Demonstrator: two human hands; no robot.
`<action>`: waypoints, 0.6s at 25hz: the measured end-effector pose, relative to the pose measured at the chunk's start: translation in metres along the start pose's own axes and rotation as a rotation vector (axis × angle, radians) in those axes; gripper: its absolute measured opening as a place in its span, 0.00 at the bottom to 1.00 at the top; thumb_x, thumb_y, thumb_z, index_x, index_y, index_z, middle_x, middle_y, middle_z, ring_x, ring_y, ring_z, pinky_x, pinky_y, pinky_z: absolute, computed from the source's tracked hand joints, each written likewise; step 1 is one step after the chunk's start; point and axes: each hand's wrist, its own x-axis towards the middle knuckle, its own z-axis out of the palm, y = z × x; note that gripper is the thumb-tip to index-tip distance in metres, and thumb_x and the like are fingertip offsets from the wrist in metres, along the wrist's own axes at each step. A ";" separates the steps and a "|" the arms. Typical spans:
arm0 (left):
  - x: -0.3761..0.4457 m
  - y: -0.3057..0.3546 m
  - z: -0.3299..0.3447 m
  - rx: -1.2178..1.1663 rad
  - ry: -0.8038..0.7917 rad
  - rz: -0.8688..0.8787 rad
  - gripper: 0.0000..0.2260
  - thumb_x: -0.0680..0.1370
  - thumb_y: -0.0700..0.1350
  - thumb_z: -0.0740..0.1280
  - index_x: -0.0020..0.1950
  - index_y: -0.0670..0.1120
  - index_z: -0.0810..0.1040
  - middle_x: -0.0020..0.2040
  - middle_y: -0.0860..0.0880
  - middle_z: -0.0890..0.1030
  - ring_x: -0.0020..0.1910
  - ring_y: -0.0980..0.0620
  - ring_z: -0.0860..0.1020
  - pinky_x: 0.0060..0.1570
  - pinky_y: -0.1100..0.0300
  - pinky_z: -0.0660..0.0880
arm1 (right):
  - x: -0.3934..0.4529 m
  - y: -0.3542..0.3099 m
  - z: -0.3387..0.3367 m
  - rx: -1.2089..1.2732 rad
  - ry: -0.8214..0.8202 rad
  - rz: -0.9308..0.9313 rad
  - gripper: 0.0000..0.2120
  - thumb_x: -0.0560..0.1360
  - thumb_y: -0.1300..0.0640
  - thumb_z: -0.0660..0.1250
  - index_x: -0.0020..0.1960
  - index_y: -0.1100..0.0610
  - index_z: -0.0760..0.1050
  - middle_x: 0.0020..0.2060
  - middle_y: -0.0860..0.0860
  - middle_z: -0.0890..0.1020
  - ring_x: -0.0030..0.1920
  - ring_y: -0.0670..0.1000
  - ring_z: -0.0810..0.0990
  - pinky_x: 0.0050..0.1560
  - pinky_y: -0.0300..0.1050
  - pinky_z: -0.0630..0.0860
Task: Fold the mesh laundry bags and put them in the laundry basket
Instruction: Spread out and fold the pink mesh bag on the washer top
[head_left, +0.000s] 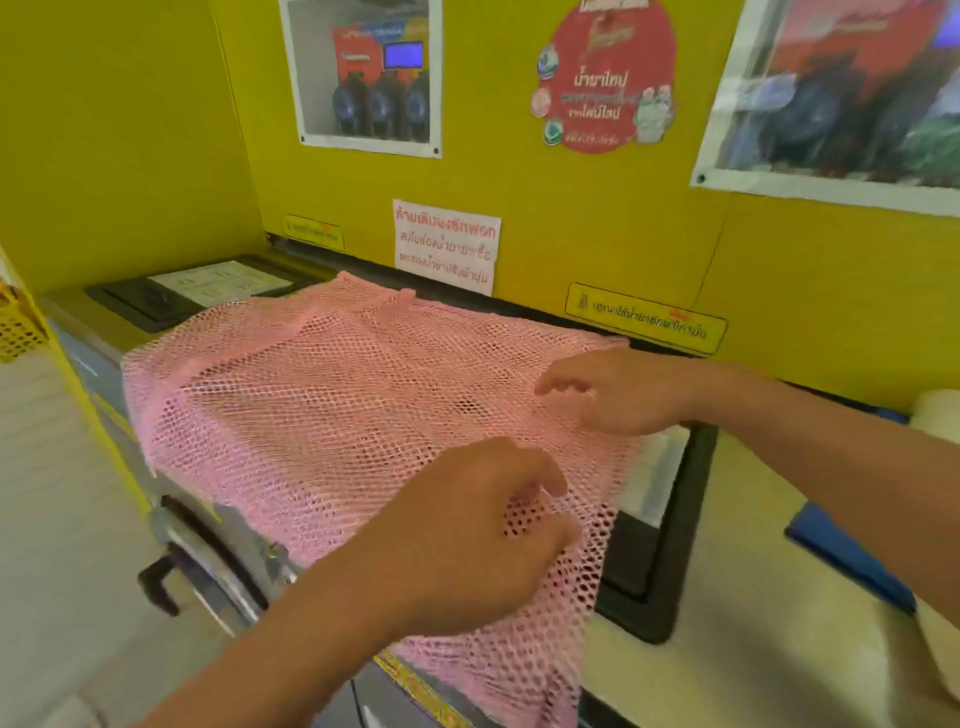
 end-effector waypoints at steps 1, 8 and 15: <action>0.003 0.017 0.017 0.091 -0.019 -0.058 0.23 0.74 0.67 0.59 0.66 0.59 0.70 0.61 0.56 0.71 0.61 0.54 0.70 0.64 0.48 0.69 | -0.006 0.008 0.003 -0.079 -0.060 0.008 0.26 0.79 0.58 0.60 0.75 0.44 0.63 0.76 0.49 0.66 0.73 0.51 0.66 0.70 0.50 0.66; 0.005 0.039 0.055 0.404 -0.027 -0.266 0.30 0.78 0.59 0.59 0.76 0.60 0.49 0.68 0.49 0.63 0.67 0.45 0.61 0.68 0.45 0.62 | -0.037 0.043 0.028 -0.114 0.114 -0.030 0.22 0.76 0.56 0.65 0.68 0.45 0.71 0.67 0.49 0.74 0.67 0.53 0.72 0.65 0.53 0.71; -0.019 0.040 0.020 0.516 0.017 -0.355 0.22 0.74 0.46 0.63 0.67 0.55 0.65 0.59 0.51 0.73 0.57 0.45 0.74 0.53 0.50 0.74 | -0.053 0.044 0.016 -0.377 0.303 -0.083 0.12 0.76 0.55 0.63 0.58 0.46 0.74 0.50 0.47 0.80 0.50 0.51 0.76 0.46 0.47 0.72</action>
